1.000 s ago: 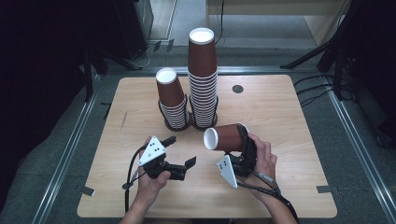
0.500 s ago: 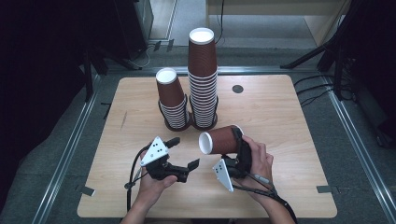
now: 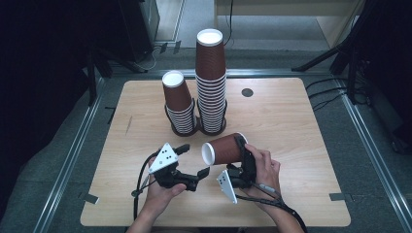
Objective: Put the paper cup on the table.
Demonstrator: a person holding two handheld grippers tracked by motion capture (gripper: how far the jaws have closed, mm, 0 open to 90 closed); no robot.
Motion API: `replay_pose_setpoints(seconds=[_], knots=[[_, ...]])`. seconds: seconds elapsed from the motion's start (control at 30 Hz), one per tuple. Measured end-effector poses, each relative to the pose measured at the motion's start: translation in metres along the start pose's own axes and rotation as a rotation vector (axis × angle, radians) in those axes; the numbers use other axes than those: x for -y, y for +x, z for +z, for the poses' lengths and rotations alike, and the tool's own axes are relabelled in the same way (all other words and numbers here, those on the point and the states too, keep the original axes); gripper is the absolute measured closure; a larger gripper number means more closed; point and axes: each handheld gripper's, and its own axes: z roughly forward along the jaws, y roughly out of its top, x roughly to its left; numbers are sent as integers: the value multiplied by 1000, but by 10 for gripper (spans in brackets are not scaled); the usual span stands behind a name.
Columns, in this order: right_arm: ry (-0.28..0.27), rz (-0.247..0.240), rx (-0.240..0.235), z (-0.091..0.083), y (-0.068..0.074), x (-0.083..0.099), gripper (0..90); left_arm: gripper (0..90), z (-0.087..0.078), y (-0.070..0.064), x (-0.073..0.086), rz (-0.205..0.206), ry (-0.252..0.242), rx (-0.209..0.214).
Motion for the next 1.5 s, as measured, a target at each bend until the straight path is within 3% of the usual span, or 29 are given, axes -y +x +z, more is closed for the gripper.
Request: replay_pose_setpoints(seconds=[0.6, 1.03, 1.07, 1.17, 1.5], knots=[[-43, -35, -21, -3, 9, -11, 100, 0, 2, -3, 0, 3, 5, -8], [-61, -29, -25, -4, 12, -17, 100, 0, 6, -6, 1, -1, 29, 9], [-65, -47, -25, -5, 12, -19, 100, 0, 7, -6, 1, -1, 28, 10], [-68, -32, -27, -5, 14, -20, 100, 0, 6, -6, 1, 0, 28, 16], [-75, -33, -24, -6, 14, -25, 98, 48, 8, -8, 1, 6, 36, 41]])
